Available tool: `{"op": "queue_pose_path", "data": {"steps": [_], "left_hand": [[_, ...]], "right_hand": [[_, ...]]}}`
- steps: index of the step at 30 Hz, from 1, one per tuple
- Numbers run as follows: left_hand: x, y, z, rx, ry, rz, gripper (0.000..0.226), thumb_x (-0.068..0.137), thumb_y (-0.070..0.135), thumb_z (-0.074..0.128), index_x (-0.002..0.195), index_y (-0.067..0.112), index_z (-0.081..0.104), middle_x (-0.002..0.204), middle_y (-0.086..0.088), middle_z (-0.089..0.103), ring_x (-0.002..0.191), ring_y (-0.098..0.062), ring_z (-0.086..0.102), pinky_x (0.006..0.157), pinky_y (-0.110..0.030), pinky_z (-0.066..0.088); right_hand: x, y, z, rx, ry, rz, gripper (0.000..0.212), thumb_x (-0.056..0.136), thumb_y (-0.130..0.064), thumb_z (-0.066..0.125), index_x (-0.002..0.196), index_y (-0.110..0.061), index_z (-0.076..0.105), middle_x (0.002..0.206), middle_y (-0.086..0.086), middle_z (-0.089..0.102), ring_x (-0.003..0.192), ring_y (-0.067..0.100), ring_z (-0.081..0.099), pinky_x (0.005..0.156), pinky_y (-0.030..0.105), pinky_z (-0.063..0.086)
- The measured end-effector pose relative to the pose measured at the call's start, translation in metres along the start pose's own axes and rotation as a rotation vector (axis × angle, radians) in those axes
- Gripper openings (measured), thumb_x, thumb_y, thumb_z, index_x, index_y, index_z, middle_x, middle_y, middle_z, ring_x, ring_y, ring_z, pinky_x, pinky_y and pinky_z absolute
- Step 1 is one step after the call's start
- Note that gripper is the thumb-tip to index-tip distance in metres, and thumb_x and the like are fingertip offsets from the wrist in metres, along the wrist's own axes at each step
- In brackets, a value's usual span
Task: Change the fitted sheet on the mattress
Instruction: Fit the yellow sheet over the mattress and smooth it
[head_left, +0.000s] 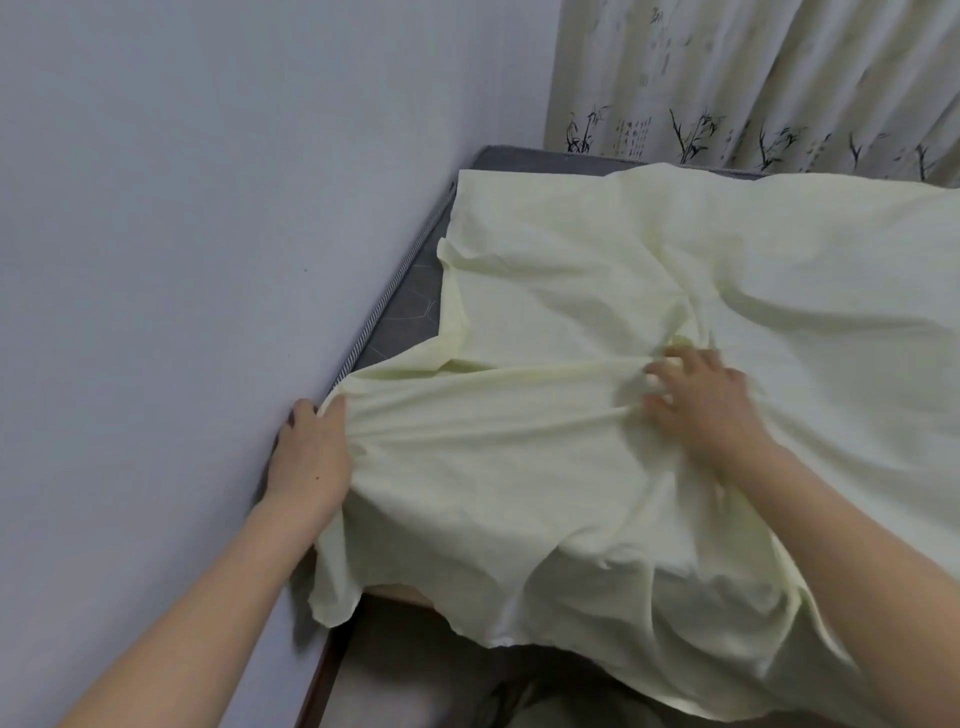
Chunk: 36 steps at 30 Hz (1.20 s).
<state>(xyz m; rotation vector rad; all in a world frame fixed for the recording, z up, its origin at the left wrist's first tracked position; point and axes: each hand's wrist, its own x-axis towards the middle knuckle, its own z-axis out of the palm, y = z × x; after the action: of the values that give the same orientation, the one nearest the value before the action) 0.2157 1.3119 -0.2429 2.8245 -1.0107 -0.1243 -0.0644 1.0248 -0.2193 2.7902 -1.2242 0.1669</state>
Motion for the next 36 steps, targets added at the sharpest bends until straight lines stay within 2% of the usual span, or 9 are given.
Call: {"op": "queue_pose_path", "data": {"steps": [6,11,16,18,22,26,28,32,36], "left_hand": [[-0.008,-0.007,-0.018,0.121,-0.023,0.048,0.041,0.094,0.005,0.039,0.134,0.008,0.046,0.117,-0.02,0.044,0.106,-0.04,0.053,0.091,-0.044,0.046],[-0.029,-0.007,-0.021,0.466,0.065,-0.014,0.033,0.092,0.008,0.045,0.123,0.006,0.055,0.123,-0.012,0.039,0.107,-0.027,0.055,0.081,-0.033,0.052],[-0.036,-0.001,-0.023,0.655,0.017,0.012,0.037,0.087,0.022,0.047,0.123,0.023,0.059,0.128,-0.004,0.038,0.12,-0.023,0.038,0.093,-0.032,0.037],[-0.031,0.006,-0.028,0.646,0.055,0.042,0.035,0.086,0.021,0.048,0.118,0.022,0.062,0.125,-0.003,0.042,0.118,-0.024,0.038,0.096,-0.034,0.033],[-0.014,0.024,-0.033,0.403,0.09,0.095,0.031,0.087,0.011,0.047,0.115,0.012,0.06,0.123,-0.007,0.045,0.116,-0.026,0.043,0.087,-0.036,0.04],[0.009,0.041,-0.033,0.283,0.128,0.153,0.029,0.097,0.021,0.042,0.12,0.013,0.058,0.123,-0.007,0.047,0.116,-0.026,0.046,0.085,-0.037,0.042],[0.024,0.05,-0.033,0.239,0.127,0.183,0.032,0.098,0.025,0.041,0.124,0.014,0.057,0.125,-0.007,0.049,0.117,-0.026,0.047,0.089,-0.038,0.042],[0.062,0.069,-0.03,0.211,0.091,0.236,0.032,0.098,0.026,0.04,0.124,0.017,0.056,0.12,-0.008,0.051,0.115,-0.028,0.05,0.087,-0.039,0.043],[0.107,0.085,-0.02,0.096,-0.034,0.306,0.034,0.101,0.029,0.034,0.121,0.021,0.06,0.124,-0.01,0.046,0.115,-0.031,0.048,0.091,-0.04,0.044]], "right_hand": [[-0.077,-0.116,-0.016,0.294,-0.162,-0.569,0.058,0.085,-0.071,0.045,0.13,-0.035,0.055,0.131,-0.006,0.048,0.112,0.013,0.048,0.093,0.033,0.042],[-0.122,-0.141,0.003,0.337,0.164,-0.633,0.019,0.07,0.004,0.073,0.082,-0.006,0.063,0.08,0.006,0.057,0.053,0.025,0.046,0.044,0.034,0.042],[-0.132,-0.148,0.01,0.418,0.072,-0.819,0.012,0.086,-0.026,0.069,0.097,-0.021,0.068,0.092,-0.004,0.064,0.068,0.017,0.06,0.061,0.026,0.046],[-0.123,-0.141,0.008,0.448,0.031,-0.741,0.032,0.092,-0.046,0.056,0.114,-0.025,0.065,0.102,-0.005,0.062,0.085,0.013,0.061,0.069,0.027,0.047],[-0.09,-0.105,0.006,0.554,0.129,-0.4,0.037,0.09,-0.034,0.063,0.125,-0.021,0.064,0.125,0.005,0.058,0.109,0.025,0.058,0.088,0.039,0.051],[-0.061,-0.057,0.015,0.252,-0.104,0.055,0.045,0.094,-0.048,0.051,0.138,-0.044,0.046,0.159,0.002,0.021,0.143,0.033,0.02,0.113,0.049,0.024],[-0.058,-0.036,0.019,0.232,-0.229,0.198,0.044,0.097,-0.052,0.039,0.141,-0.049,0.038,0.16,0.003,0.017,0.144,0.035,0.017,0.113,0.051,0.018],[-0.058,-0.005,0.021,0.186,-0.188,0.26,0.041,0.099,-0.041,0.037,0.14,-0.036,0.042,0.138,0.003,0.045,0.124,0.032,0.04,0.096,0.046,0.038],[-0.039,0.012,0.023,0.218,-0.228,0.251,0.044,0.097,-0.042,0.042,0.141,-0.034,0.041,0.147,0.006,0.033,0.133,0.033,0.028,0.102,0.049,0.035]]}}
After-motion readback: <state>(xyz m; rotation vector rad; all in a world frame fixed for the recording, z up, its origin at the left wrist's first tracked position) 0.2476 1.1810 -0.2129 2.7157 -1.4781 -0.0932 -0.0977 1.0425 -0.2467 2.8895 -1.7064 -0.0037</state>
